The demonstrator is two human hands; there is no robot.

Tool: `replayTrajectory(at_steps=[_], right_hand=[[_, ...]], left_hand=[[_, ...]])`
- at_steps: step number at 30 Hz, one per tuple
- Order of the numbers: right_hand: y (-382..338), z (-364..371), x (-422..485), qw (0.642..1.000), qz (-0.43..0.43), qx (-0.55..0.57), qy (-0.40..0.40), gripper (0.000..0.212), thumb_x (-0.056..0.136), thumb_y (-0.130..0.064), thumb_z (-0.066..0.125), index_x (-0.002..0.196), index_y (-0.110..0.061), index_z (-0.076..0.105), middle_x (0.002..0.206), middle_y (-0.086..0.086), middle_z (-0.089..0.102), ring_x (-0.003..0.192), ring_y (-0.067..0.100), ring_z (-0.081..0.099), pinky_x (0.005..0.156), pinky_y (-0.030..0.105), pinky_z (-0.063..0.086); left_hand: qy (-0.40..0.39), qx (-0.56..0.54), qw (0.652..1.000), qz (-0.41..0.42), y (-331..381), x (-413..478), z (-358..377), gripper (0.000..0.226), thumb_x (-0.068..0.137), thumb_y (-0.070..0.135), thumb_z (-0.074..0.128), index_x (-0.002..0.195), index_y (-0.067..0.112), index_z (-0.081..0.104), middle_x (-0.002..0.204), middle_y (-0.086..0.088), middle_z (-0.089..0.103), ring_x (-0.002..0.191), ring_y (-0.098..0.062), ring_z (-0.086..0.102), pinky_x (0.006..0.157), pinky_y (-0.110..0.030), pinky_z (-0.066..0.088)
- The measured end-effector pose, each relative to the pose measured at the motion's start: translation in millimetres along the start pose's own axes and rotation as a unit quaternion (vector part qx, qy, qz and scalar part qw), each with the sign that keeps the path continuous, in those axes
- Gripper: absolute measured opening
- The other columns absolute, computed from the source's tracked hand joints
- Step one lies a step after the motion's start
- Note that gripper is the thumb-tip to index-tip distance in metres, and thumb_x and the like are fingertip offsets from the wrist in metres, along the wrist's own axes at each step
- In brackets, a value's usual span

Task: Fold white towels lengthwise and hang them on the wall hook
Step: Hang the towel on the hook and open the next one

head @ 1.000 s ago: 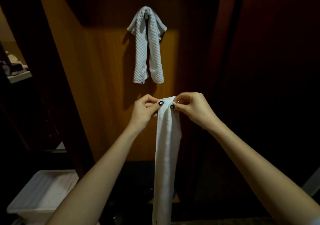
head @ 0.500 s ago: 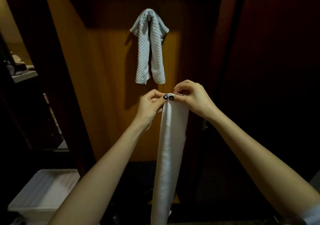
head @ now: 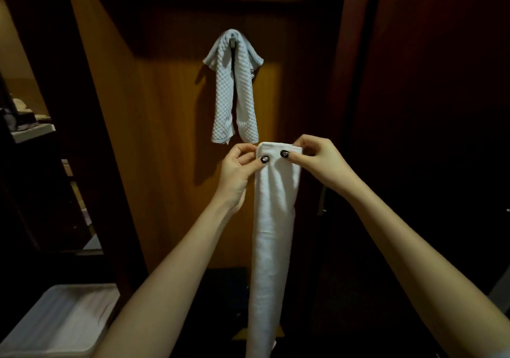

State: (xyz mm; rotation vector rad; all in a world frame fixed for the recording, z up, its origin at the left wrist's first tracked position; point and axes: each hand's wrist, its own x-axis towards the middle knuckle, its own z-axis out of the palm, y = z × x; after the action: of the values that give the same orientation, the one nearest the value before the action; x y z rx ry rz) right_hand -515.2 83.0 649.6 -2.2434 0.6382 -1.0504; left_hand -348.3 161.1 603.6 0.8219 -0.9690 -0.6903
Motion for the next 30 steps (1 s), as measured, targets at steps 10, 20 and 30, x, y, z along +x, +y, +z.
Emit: replayTrajectory(at_steps=[10,20,30], right_hand=[[-8.2,-1.1,17.3,0.998,-0.017,-0.026,0.047,0.018,0.081,-0.017,0.074,0.074,-0.012,0.058,0.073,0.007,0.063,0.066,0.009,0.055,0.059,0.029,0.044],[-12.5,5.7,25.6,0.987,-0.085,-0.037,0.132,0.014,0.081,-0.015,0.072,0.08,-0.012,0.059,0.074,-0.001,0.059,0.067,0.006,0.05,0.06,0.025,0.041],[-14.9,-7.9,32.2,0.983,-0.095,0.057,0.143,0.013,0.086,-0.009,0.068,0.097,-0.014,0.066,0.095,-0.004,0.068,0.088,0.013,0.064,0.075,0.031,0.052]], left_hand=[[0.035,0.046,0.997,0.057,-5.6,2.4,0.5,0.016,0.084,0.011,0.071,0.09,0.018,0.058,0.074,0.002,0.067,0.061,-0.002,0.06,0.052,-0.013,0.043],[0.007,0.143,0.988,0.063,3.0,3.8,3.6,0.023,0.08,-0.001,0.071,0.075,0.015,0.055,0.066,0.002,0.058,0.047,0.006,0.049,0.047,-0.006,0.036],[-0.108,0.197,0.958,0.179,5.4,11.0,13.3,0.051,0.087,-0.003,0.061,0.125,0.029,0.052,0.128,0.023,0.052,0.118,-0.016,0.055,0.099,-0.027,0.045]])
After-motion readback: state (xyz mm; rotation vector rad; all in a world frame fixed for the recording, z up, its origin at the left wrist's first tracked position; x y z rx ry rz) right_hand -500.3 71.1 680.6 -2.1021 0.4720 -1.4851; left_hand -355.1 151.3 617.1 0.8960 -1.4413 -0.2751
